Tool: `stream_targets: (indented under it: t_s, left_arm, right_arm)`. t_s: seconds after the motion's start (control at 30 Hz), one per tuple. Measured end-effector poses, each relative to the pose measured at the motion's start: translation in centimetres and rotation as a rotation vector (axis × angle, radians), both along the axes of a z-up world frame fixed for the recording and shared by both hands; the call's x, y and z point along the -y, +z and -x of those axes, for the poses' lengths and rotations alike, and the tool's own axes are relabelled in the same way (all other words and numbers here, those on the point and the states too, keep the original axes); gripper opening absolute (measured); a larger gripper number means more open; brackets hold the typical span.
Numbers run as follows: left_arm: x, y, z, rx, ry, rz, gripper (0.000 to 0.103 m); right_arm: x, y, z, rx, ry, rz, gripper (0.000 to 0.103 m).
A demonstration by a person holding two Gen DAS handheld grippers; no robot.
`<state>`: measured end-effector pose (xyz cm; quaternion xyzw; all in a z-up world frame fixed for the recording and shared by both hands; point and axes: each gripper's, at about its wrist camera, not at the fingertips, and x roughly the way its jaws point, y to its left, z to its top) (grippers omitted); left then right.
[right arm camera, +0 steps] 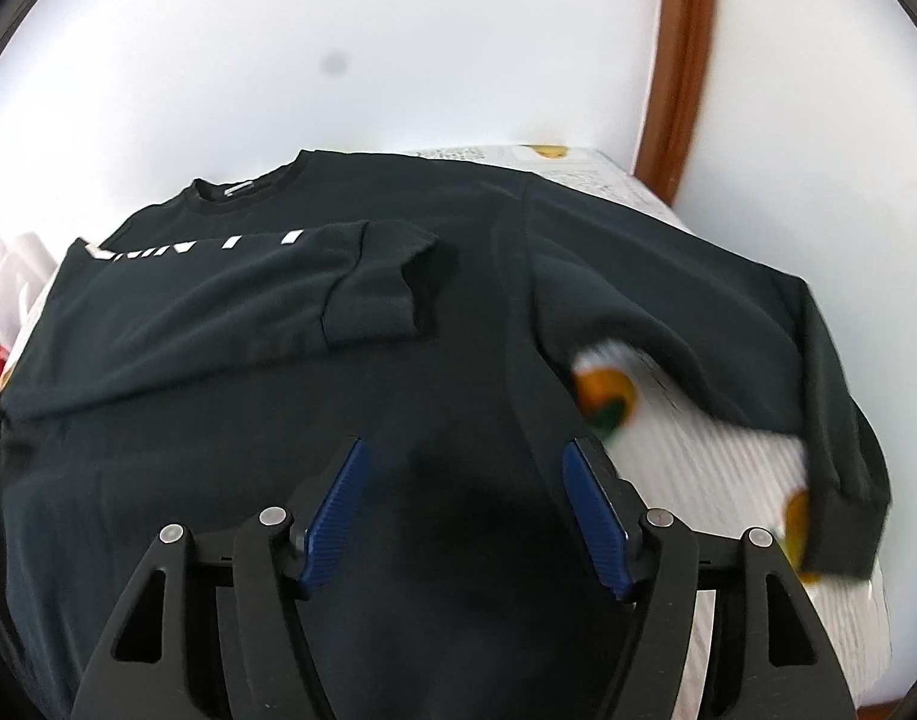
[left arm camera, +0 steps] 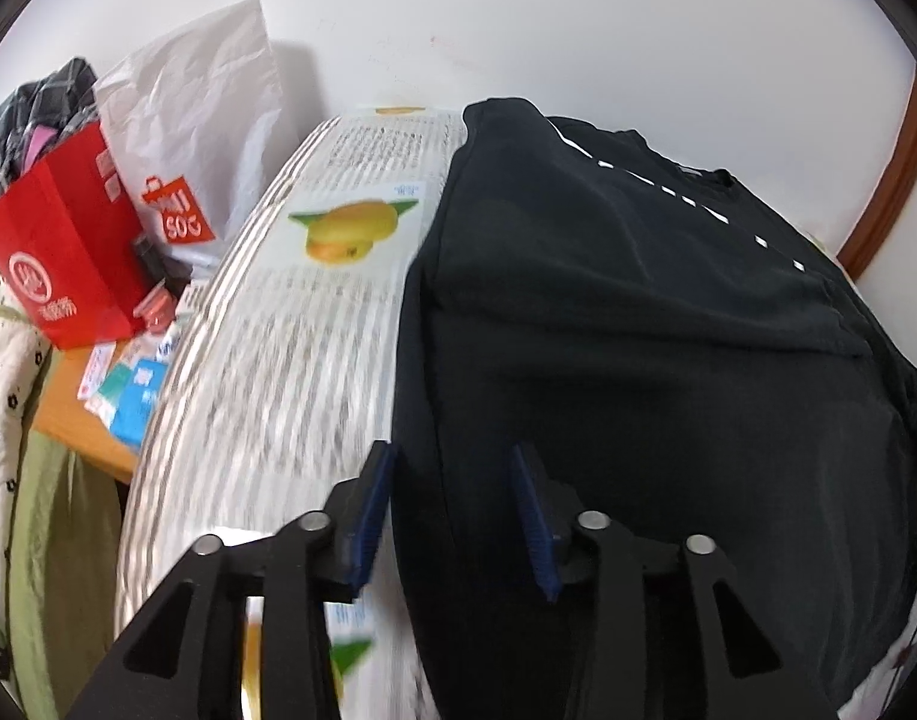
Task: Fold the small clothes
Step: 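Grasp the other sleeve cuff with the right gripper and lift it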
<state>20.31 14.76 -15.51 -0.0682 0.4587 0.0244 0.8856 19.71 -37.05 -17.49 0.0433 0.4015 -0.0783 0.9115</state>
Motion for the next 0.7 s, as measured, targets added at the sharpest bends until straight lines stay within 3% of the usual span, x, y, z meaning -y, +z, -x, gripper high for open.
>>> stream_targets:
  t_s: [0.07,0.2,0.4,0.53,0.7]
  left_arm:
    - [0.3,0.0,1.8,0.002,-0.007,0.015,0.055]
    - [0.8,-0.5,4.5,-0.015,-0.024,0.012,0.055]
    - [1.1,-1.3,8.6,-0.024,-0.031,0.058,0.057]
    - [1.9,-1.4,10.8,-0.031,-0.054,0.077,0.057]
    - [2.9,-1.7,12.9,-0.036,-0.08,0.065,0.055]
  right_arm:
    - [0.3,-0.2,2.0,-0.007,0.015,0.007,0.067]
    - [1.5,-1.5,5.5,-0.045,0.012,0.022,0.067]
    - [3.0,-3.9,10.7,-0.074,0.017,-0.079,0.068]
    - [2.4,-5.1,13.1,-0.076,0.042,-0.109,0.068]
    - [0.7,-5.5,15.1,-0.046,0.064,-0.07,0.066]
